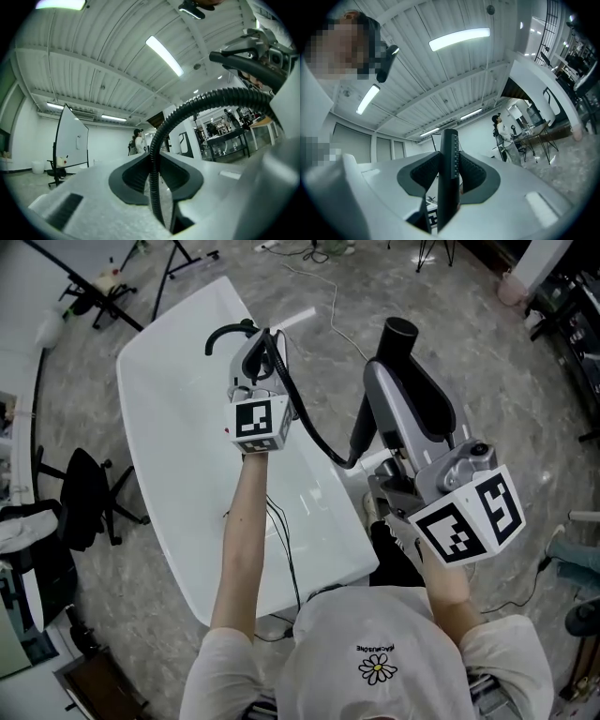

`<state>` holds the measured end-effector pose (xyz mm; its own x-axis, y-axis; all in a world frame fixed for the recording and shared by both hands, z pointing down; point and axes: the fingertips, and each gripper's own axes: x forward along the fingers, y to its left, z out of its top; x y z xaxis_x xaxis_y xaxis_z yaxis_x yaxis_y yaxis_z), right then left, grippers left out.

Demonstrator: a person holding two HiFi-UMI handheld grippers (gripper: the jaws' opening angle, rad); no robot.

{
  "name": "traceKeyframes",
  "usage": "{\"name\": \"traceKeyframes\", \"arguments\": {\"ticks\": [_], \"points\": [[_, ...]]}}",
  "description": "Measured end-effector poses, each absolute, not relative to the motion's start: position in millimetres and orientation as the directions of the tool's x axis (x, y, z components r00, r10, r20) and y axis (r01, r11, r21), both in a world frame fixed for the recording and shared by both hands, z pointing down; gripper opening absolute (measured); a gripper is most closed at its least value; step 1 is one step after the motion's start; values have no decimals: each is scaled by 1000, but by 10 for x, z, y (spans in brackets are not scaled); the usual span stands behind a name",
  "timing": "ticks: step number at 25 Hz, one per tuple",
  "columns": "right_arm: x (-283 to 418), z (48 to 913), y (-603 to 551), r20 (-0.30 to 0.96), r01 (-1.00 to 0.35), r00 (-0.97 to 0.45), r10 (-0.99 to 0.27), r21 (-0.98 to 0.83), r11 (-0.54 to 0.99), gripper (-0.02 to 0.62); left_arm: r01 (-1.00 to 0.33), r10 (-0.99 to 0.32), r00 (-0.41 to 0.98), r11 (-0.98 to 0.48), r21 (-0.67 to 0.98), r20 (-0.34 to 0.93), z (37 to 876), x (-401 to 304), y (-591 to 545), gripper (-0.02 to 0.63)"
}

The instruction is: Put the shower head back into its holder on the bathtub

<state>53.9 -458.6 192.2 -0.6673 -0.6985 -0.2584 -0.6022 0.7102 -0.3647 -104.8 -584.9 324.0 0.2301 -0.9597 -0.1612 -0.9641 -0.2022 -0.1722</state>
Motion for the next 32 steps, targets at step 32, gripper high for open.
{"name": "traceKeyframes", "arguments": {"ticks": [32], "points": [[-636, 3130, -5935, -94, -540, -779, -620, -401, 740, 130, -991, -839, 131, -93, 99, 529, 6867, -1391, -5499, 86]]}}
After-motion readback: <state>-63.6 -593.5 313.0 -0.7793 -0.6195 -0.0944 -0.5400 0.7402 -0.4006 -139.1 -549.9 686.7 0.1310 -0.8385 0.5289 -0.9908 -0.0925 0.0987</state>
